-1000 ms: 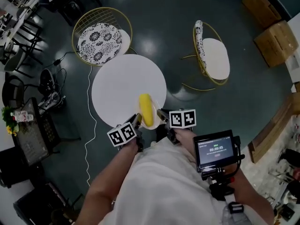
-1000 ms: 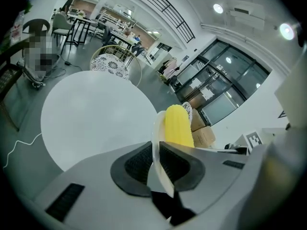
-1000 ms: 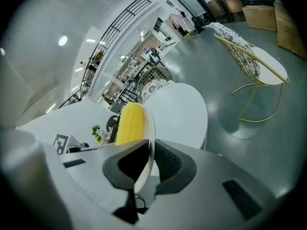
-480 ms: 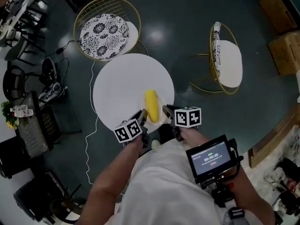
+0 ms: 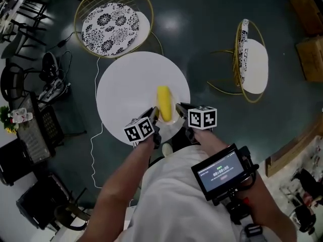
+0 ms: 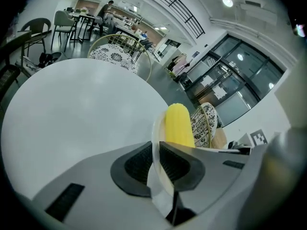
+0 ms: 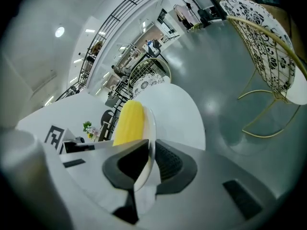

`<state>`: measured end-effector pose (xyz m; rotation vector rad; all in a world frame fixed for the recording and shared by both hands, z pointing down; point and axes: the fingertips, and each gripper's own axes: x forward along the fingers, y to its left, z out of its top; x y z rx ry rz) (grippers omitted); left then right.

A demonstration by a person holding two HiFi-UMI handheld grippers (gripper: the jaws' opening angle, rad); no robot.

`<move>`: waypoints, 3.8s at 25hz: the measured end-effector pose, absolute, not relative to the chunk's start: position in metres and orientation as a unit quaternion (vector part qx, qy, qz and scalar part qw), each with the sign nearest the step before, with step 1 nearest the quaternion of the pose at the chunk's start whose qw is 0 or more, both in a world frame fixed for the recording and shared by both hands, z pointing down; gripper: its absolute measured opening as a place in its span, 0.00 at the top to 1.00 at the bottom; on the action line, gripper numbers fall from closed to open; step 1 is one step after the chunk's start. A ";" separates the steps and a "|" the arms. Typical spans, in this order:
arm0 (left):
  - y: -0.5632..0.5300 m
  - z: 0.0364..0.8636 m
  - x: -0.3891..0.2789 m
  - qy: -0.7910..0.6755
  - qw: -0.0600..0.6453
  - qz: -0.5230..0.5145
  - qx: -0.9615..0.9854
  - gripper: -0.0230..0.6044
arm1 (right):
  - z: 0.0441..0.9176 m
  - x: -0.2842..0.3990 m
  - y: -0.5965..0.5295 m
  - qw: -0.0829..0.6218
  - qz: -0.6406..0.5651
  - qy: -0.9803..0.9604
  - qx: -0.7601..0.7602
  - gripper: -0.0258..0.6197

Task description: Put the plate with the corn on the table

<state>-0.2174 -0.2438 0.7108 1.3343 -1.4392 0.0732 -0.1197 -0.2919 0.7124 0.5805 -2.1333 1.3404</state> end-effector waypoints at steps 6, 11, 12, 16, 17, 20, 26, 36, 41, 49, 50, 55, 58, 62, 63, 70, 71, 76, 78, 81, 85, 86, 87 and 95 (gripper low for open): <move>-0.264 0.729 -0.219 -0.612 0.555 0.054 0.561 0.88 | 0.734 -0.122 -0.311 0.281 0.488 -0.798 0.217 0.89; -0.279 0.745 -0.217 -0.611 0.553 0.066 0.563 0.88 | 0.748 -0.120 -0.324 0.286 0.480 -0.798 0.226 0.89; -0.281 0.748 -0.217 -0.612 0.551 0.069 0.563 0.88 | 0.750 -0.121 -0.326 0.286 0.479 -0.798 0.229 0.89; -0.287 0.754 -0.221 -0.616 0.545 0.084 0.562 0.88 | 0.755 -0.124 -0.330 0.285 0.475 -0.798 0.235 0.89; -0.288 0.756 -0.223 -0.617 0.544 0.088 0.562 0.88 | 0.757 -0.125 -0.331 0.287 0.473 -0.799 0.238 0.89; -0.294 0.758 -0.226 -0.619 0.537 0.103 0.563 0.88 | 0.759 -0.128 -0.335 0.288 0.467 -0.800 0.243 0.89; -0.302 0.760 -0.227 -0.619 0.529 0.128 0.567 0.88 | 0.759 -0.132 -0.340 0.311 0.425 -0.814 0.244 0.89; -0.303 0.753 -0.229 -0.618 0.506 0.144 0.584 0.83 | 0.756 -0.126 -0.347 0.314 0.387 -0.820 0.283 0.83; -0.301 0.741 -0.244 -0.631 0.487 0.131 0.589 0.82 | 0.742 -0.114 -0.359 0.269 0.384 -0.825 0.315 0.83; -0.268 0.716 -0.236 -0.632 0.469 0.123 0.605 0.82 | 0.710 -0.103 -0.345 0.247 0.364 -0.840 0.317 0.95; -0.263 0.712 -0.233 -0.630 0.467 0.120 0.609 0.82 | 0.706 -0.103 -0.340 0.244 0.363 -0.842 0.314 0.95; -0.239 0.688 -0.224 -0.625 0.454 0.108 0.626 0.94 | 0.684 -0.108 -0.314 0.236 0.357 -0.855 0.293 0.95; -0.226 0.672 -0.221 -0.622 0.437 0.100 0.642 0.95 | 0.671 -0.112 -0.297 0.230 0.352 -0.863 0.278 0.95; -0.210 0.647 -0.211 -0.611 0.398 0.107 0.676 0.95 | 0.653 -0.113 -0.278 0.224 0.343 -0.873 0.264 0.95; -0.206 0.641 -0.209 -0.607 0.388 0.110 0.685 0.95 | 0.649 -0.112 -0.273 0.223 0.340 -0.875 0.261 0.95; -0.168 0.609 -0.200 -0.596 0.353 0.104 0.714 0.95 | 0.617 -0.115 -0.234 0.209 0.329 -0.889 0.240 0.95; -0.163 0.607 -0.197 -0.591 0.352 0.103 0.718 0.95 | 0.613 -0.114 -0.228 0.208 0.327 -0.891 0.236 0.95; -0.125 0.587 -0.182 -0.583 0.344 0.093 0.730 0.95 | 0.583 -0.105 -0.190 0.203 0.311 -0.902 0.219 0.95; -0.109 0.576 -0.177 -0.583 0.340 0.087 0.733 0.95 | 0.572 -0.100 -0.174 0.199 0.309 -0.905 0.216 0.95; -0.104 0.574 -0.179 -0.586 0.335 0.080 0.733 0.95 | 0.570 -0.100 -0.168 0.194 0.307 -0.907 0.211 0.95; -0.098 0.570 -0.182 -0.590 0.331 0.069 0.733 0.95 | 0.564 -0.103 -0.160 0.185 0.303 -0.913 0.202 0.95; -0.093 0.566 -0.180 -0.589 0.329 0.066 0.736 0.95 | 0.561 -0.102 -0.155 0.183 0.302 -0.914 0.200 0.95; -0.088 0.561 -0.178 -0.587 0.326 0.064 0.739 0.95 | 0.556 -0.100 -0.149 0.180 0.301 -0.915 0.199 0.95; -0.047 0.528 -0.166 -0.580 0.307 0.039 0.753 0.95 | 0.525 -0.079 -0.107 0.153 0.297 -0.923 0.192 0.95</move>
